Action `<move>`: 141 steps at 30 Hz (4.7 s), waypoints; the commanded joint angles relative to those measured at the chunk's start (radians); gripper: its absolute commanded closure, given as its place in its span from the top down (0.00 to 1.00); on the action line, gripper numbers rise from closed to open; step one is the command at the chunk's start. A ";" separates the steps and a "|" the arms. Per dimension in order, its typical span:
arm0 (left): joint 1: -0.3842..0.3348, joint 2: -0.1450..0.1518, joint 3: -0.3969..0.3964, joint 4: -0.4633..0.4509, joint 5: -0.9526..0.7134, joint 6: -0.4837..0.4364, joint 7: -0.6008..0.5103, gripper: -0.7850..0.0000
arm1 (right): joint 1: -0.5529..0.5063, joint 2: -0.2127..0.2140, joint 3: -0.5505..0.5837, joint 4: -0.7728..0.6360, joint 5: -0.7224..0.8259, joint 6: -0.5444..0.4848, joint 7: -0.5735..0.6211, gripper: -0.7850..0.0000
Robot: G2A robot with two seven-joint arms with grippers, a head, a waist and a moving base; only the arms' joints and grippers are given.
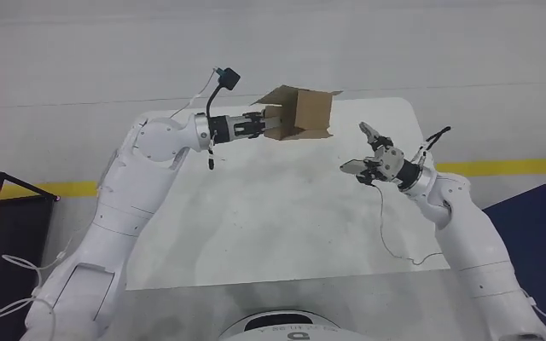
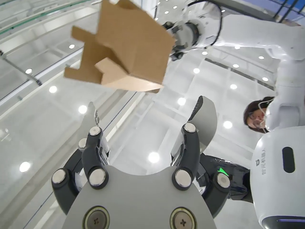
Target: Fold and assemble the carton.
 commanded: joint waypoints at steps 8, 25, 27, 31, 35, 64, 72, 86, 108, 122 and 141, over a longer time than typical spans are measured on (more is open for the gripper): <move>0.000 0.000 0.001 0.001 0.000 -0.001 0.001 0.00 | -0.005 0.000 0.007 0.005 0.000 -0.015 0.022 1.00; 0.031 0.005 -0.004 -0.015 -0.080 0.097 -0.040 0.00 | -0.024 0.023 0.076 -0.117 -1.092 -0.852 0.079 1.00; 0.038 0.006 -0.014 -0.014 -0.114 0.103 -0.041 0.00 | -0.031 0.023 0.071 -0.135 -1.246 -0.977 0.044 1.00; 0.036 0.010 -0.025 -0.017 -0.105 0.108 -0.045 0.00 | -0.039 0.014 0.052 -0.136 -1.448 -1.169 -0.084 1.00; 0.036 0.010 -0.025 -0.017 -0.105 0.108 -0.045 0.00 | -0.039 0.014 0.052 -0.136 -1.448 -1.169 -0.084 1.00; 0.017 -0.004 0.012 0.024 -0.325 0.028 -0.178 0.00 | 0.077 -0.027 -0.053 0.016 -1.109 -1.425 0.306 0.76; 0.013 -0.004 0.019 0.028 -0.325 0.010 -0.180 0.00 | 0.082 -0.037 -0.069 0.010 -1.086 -1.420 0.396 0.73; 0.010 -0.011 0.026 0.049 -0.370 0.003 -0.130 0.00 | 0.068 -0.035 -0.058 -0.014 -1.137 -1.442 0.618 0.74; -0.022 -0.036 0.038 0.142 -0.520 -0.023 -0.104 0.00 | 0.051 -0.041 0.048 -0.006 -1.284 -1.520 0.395 0.86; -0.120 -0.019 0.053 0.009 -0.368 -0.156 -0.281 0.00 | 0.079 -0.050 0.077 0.019 -1.493 -1.420 0.123 0.84; -0.231 0.052 0.168 0.023 -0.284 -0.165 -0.272 0.00 | 0.111 -0.035 0.109 -0.128 -1.760 -1.468 0.271 0.95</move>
